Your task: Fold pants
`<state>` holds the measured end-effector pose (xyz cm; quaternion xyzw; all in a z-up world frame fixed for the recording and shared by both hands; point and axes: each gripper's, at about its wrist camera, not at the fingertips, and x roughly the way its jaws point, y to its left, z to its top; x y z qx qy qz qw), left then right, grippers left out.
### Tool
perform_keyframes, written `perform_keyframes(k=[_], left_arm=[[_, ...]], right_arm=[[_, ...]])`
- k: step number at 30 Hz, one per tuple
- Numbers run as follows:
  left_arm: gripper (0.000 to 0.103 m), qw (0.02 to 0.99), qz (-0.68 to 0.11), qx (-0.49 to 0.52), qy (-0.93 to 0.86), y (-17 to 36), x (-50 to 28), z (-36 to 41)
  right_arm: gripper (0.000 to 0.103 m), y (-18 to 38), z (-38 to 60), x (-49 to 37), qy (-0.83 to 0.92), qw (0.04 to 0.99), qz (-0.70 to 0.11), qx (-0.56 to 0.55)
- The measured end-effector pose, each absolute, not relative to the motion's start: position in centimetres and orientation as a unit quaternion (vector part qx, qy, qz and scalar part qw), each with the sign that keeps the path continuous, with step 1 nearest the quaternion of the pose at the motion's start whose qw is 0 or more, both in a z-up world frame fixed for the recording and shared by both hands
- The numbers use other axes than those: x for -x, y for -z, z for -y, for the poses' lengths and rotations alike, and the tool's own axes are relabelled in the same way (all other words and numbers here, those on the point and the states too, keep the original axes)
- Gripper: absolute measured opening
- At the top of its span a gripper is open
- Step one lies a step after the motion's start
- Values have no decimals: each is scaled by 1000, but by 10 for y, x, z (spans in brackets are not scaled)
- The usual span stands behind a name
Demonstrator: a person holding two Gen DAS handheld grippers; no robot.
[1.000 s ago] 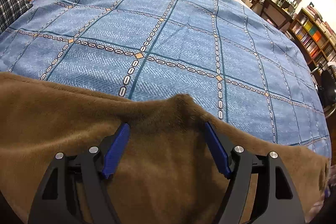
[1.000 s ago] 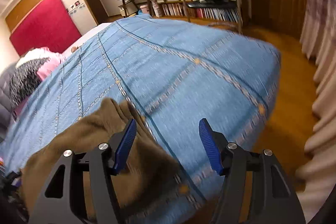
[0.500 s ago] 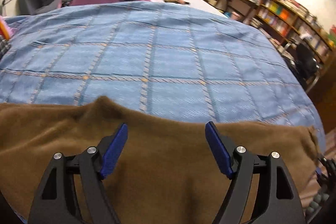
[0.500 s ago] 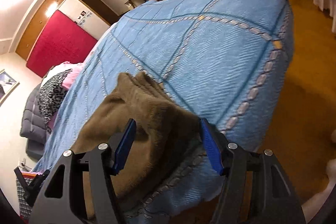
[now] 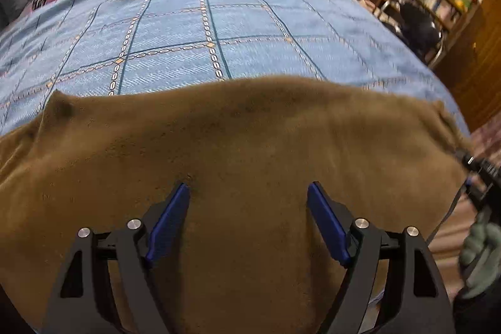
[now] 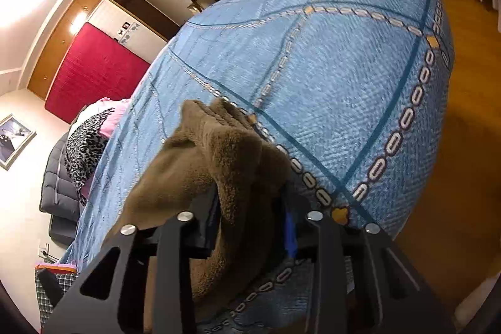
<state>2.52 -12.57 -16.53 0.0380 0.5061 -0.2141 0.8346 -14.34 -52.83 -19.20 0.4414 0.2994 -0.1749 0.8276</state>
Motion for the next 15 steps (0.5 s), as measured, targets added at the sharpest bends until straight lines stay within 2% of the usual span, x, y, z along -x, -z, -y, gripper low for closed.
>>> perform_keyframes(k=[5,15], left_arm=[[79,834,-505,-33,219,164,-26,123],[79,847,-478,33,229,121,-36,95]], right_arm=[[29,148,509,141,144,861,-273,-405],[29,61,441,115,43,916,-227,-329]])
